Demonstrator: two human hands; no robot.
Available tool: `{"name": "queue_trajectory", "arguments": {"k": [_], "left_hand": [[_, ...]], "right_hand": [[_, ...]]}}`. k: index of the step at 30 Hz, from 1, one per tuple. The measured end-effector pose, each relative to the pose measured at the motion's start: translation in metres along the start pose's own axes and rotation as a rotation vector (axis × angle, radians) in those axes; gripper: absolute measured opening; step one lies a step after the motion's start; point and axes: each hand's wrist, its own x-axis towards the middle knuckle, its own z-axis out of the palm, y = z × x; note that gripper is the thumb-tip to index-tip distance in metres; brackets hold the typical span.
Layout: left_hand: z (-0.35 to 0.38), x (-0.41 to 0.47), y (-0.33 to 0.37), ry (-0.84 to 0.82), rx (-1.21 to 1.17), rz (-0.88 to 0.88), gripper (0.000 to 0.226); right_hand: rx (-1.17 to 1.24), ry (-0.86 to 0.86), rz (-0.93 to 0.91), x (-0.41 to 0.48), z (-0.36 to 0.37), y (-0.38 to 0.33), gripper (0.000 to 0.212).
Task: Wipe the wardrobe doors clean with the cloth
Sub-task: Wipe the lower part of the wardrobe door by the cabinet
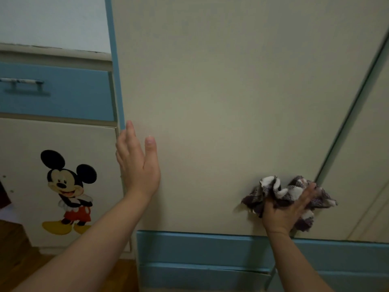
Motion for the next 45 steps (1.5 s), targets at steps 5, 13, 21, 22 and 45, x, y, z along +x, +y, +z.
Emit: {"name": "queue_trajectory", "arguments": {"k": [5, 13, 21, 22, 45], "left_hand": [[-0.010, 0.014, -0.003, 0.070, -0.138, -0.033, 0.064], [-0.017, 0.013, -0.011, 0.033, -0.199, -0.011, 0.060], [-0.024, 0.009, -0.013, -0.012, -0.224, -0.017, 0.061], [-0.024, 0.009, -0.012, -0.013, -0.231, -0.022, 0.061], [-0.014, 0.011, -0.003, 0.048, -0.082, 0.007, 0.061]], "right_hand": [[-0.043, -0.033, 0.030, -0.018, 0.005, 0.000, 0.105], [-0.446, -0.480, -0.192, -0.110, 0.027, 0.001, 0.113], [-0.445, -0.547, -0.805, -0.134, 0.067, -0.066, 0.081], [-0.420, -0.549, -0.897, -0.135, 0.075, -0.076, 0.076], [-0.332, -0.010, -0.193, 0.033, 0.014, -0.053, 0.099]]}}
